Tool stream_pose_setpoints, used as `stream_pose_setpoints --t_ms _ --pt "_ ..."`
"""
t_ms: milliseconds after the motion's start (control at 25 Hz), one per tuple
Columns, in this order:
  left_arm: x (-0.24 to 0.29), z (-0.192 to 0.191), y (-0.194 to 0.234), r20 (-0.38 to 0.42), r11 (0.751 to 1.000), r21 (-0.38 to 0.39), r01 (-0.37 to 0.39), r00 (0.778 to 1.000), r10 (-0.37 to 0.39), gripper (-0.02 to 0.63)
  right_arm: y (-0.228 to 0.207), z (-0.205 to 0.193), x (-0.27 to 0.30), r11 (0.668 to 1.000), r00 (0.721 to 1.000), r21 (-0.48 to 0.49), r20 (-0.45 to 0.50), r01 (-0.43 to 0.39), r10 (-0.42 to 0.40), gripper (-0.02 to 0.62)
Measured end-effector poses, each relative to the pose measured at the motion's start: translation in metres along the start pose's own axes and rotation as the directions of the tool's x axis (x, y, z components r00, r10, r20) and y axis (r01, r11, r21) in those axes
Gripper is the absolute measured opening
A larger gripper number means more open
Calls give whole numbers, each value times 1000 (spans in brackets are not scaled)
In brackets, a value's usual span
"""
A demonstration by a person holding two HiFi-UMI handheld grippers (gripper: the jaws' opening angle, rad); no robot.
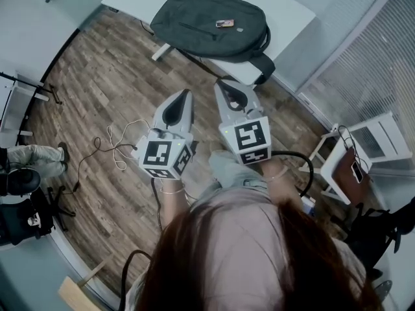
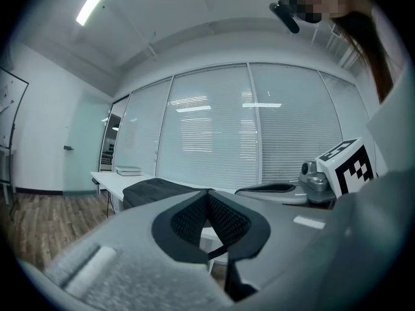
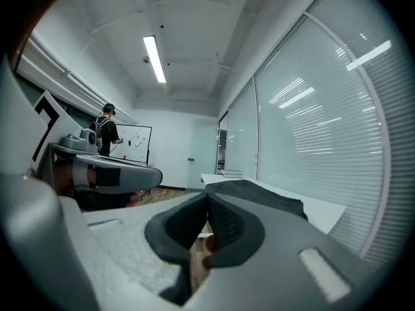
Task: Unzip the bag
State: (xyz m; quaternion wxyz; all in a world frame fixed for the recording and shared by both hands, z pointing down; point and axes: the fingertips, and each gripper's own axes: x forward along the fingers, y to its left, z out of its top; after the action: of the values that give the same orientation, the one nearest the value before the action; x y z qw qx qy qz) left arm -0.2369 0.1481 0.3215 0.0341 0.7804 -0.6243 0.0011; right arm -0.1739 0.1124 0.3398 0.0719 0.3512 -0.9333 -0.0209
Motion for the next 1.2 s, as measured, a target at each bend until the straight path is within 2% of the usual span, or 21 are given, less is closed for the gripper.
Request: stream_pose_setpoints --t_ms 520,960,1200 --pt "50 -18 56 -28 1000 -12 1 1000 -1 9 -7 -29 73 1000 996 22 -90 -13 15 48" --pt "91 -43 88 -55 999 -38 35 998 -37 11 -16 -67 126 1000 985 24 -173 9 -5 60" --pt "111 -61 101 -82 997 -54 54 995 -59 11 -23 -88 149 998 978 27 -203 50 -43 60"
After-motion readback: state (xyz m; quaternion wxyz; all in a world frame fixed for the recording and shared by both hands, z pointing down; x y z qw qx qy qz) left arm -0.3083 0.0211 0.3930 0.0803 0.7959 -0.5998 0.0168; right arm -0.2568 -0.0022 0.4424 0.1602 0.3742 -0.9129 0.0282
